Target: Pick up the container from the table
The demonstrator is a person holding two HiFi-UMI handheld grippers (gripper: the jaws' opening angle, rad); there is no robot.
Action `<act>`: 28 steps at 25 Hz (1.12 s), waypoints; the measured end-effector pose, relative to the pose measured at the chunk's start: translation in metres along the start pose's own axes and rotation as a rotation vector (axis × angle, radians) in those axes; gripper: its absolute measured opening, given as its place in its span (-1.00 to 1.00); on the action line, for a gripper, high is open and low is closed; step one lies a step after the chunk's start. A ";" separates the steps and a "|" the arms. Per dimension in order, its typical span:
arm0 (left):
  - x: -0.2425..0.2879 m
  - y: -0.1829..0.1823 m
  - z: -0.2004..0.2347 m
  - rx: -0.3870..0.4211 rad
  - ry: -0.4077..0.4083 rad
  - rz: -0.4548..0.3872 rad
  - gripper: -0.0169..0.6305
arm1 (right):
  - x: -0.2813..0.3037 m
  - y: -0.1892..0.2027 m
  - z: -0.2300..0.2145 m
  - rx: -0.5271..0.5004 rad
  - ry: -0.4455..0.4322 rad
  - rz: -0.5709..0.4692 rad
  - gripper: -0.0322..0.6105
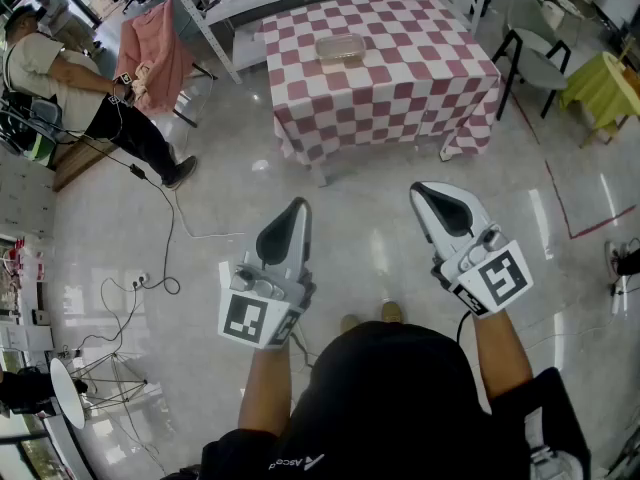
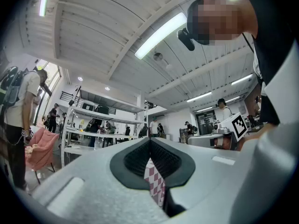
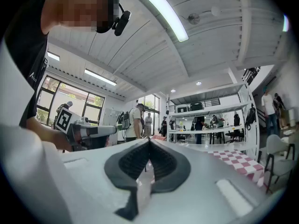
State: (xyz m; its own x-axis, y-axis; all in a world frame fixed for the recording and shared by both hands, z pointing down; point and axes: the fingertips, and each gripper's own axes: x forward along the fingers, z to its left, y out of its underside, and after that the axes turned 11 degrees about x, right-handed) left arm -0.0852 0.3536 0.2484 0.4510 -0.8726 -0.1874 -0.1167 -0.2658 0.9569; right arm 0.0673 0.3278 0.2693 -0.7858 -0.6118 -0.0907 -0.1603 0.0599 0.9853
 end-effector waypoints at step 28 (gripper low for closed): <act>0.112 0.021 -0.014 0.059 -0.063 0.045 -0.92 | 0.005 -0.010 -0.115 -0.013 -0.093 -0.038 -0.89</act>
State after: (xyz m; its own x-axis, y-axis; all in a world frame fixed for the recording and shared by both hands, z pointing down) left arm -0.0251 0.2559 0.2507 0.3879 -0.9076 -0.1603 -0.1883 -0.2483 0.9502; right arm 0.1336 0.2335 0.2756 -0.8316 -0.5375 -0.1401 -0.1832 0.0273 0.9827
